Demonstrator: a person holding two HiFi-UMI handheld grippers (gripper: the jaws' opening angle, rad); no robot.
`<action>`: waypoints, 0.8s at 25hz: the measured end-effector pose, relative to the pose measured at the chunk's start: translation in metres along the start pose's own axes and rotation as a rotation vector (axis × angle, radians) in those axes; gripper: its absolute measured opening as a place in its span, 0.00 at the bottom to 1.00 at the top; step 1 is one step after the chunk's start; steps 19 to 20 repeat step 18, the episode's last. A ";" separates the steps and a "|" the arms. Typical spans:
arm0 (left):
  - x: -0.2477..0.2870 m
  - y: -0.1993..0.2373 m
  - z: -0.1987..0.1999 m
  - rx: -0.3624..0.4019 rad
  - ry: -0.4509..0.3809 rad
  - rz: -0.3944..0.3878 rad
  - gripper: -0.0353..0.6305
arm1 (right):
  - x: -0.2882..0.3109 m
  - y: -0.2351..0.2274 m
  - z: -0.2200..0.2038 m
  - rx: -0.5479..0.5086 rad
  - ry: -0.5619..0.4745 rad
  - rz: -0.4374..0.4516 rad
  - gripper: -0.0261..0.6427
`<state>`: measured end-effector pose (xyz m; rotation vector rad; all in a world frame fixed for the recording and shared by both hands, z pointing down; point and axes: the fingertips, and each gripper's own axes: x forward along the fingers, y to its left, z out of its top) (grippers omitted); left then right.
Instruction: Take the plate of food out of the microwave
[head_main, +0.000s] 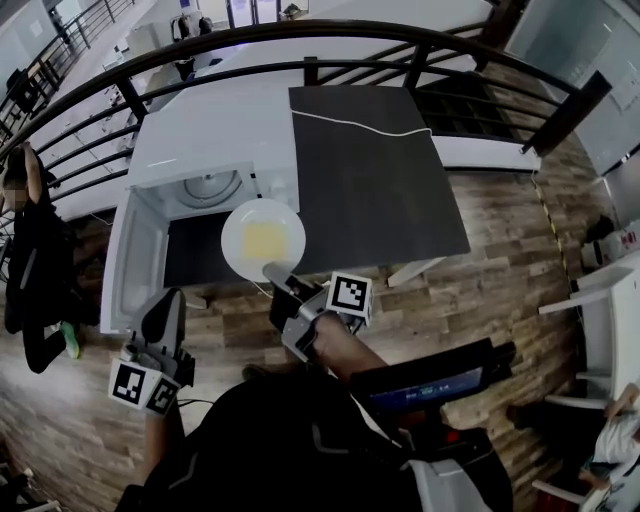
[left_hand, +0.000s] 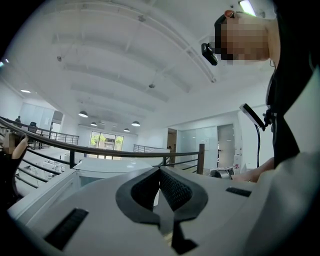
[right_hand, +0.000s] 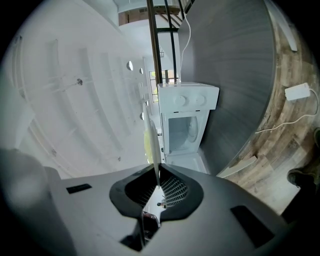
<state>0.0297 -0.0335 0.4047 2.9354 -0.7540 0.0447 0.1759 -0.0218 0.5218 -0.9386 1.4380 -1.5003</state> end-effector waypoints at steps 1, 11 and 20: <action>-0.002 0.002 0.001 -0.001 -0.003 -0.003 0.06 | 0.002 0.000 -0.002 0.002 -0.002 0.000 0.06; -0.018 0.027 0.007 -0.006 -0.014 -0.034 0.06 | 0.022 -0.002 -0.019 -0.001 -0.033 -0.008 0.06; -0.026 0.034 0.009 -0.014 -0.018 -0.043 0.06 | 0.027 0.000 -0.027 -0.015 -0.043 -0.013 0.06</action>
